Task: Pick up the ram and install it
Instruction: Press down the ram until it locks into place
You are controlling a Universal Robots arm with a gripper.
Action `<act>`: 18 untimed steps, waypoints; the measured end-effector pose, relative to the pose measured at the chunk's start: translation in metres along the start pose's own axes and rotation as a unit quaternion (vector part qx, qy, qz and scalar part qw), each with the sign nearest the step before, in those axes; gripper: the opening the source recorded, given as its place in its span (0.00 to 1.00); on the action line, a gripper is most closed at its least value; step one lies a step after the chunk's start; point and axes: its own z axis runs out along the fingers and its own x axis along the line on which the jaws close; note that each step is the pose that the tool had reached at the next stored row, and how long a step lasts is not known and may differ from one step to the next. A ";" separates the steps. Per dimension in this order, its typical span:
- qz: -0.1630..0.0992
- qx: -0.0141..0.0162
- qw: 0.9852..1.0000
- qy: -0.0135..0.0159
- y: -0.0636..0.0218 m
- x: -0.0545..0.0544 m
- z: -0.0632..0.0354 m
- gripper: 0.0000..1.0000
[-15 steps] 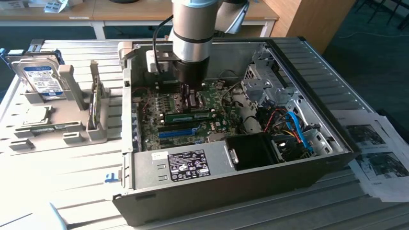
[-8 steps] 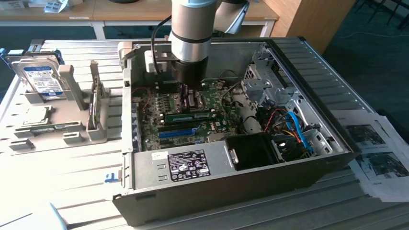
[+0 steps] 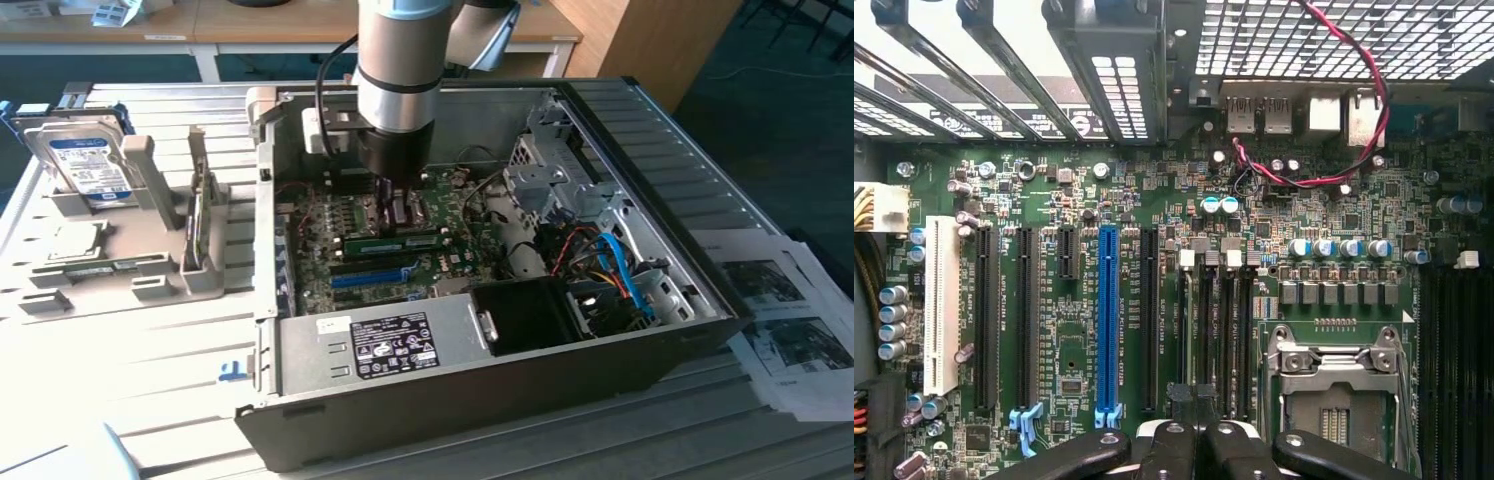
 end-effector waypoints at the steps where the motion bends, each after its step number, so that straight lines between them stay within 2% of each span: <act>1: 0.000 0.000 1.000 0.000 0.0000 0.000 0.0000 0.10; 18: 0.000 0.000 1.000 0.000 0.0001 0.000 0.0058 0.10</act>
